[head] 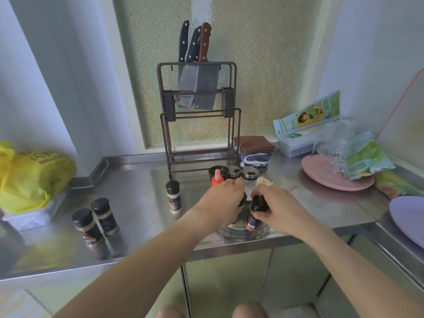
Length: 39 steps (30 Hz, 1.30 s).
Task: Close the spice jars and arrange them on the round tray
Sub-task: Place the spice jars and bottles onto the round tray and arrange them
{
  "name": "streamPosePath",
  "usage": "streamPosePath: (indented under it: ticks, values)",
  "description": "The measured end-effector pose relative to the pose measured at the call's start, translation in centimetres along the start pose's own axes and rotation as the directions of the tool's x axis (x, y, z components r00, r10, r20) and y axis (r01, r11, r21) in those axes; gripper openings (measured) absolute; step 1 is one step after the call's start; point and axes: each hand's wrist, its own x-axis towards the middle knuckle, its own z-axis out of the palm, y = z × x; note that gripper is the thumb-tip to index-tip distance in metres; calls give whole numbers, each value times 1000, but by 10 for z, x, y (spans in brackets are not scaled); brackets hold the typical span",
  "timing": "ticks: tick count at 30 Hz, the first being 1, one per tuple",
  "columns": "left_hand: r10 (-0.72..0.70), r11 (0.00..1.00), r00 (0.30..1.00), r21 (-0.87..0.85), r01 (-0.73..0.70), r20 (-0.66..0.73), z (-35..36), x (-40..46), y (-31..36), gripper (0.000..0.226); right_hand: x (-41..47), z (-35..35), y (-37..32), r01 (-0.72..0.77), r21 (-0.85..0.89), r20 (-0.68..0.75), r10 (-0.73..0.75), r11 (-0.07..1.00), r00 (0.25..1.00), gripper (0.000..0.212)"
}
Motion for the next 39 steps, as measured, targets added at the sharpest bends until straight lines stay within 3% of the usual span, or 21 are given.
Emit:
streamPosePath:
  ticks: [9, 14, 18, 21, 24, 27, 29, 33, 39]
  values:
    - [46, 985, 999, 164, -49, 19, 6, -2, -2, 27, 9, 12, -13, 36, 103, 5, -36, 994, 999, 41]
    - [57, 988, 998, 144, -54, -18, 2, -15, -3, 39, 10, 15, -17, 39, 110, 1, -39, 993, 999, 43]
    - [52, 999, 993, 18, -50, -105, 5, -30, -9, 59, 9, 11, -25, 37, 70, 17, -38, 997, 999, 51]
    - [-10, 996, 980, -86, -7, -198, 3, -52, -22, 65, 5, 2, -30, 2, 23, 24, -3, 1000, 1000, 62]
    - [-96, 991, 931, -122, 56, -352, -3, -90, -52, 56, 1, -11, -40, -29, 8, -118, 29, 1000, 993, 61]
    - [-245, 969, 837, -155, 194, -490, -14, -132, -98, 37, -1, -20, -73, 87, 68, -315, -62, 994, 947, 48]
    - [-367, 928, 763, -149, 342, -532, -18, -155, -135, 35, 3, -18, -107, 193, 114, -353, -142, 975, 925, 41]
    - [-626, 771, 641, -227, 595, -444, -12, -189, -197, 50, 33, 19, -184, 333, 166, -216, -296, 928, 931, 39]
    - [-724, 690, 637, -254, 678, -266, 9, -216, -234, 62, 96, 89, -286, 409, 209, -49, -408, 888, 912, 63]
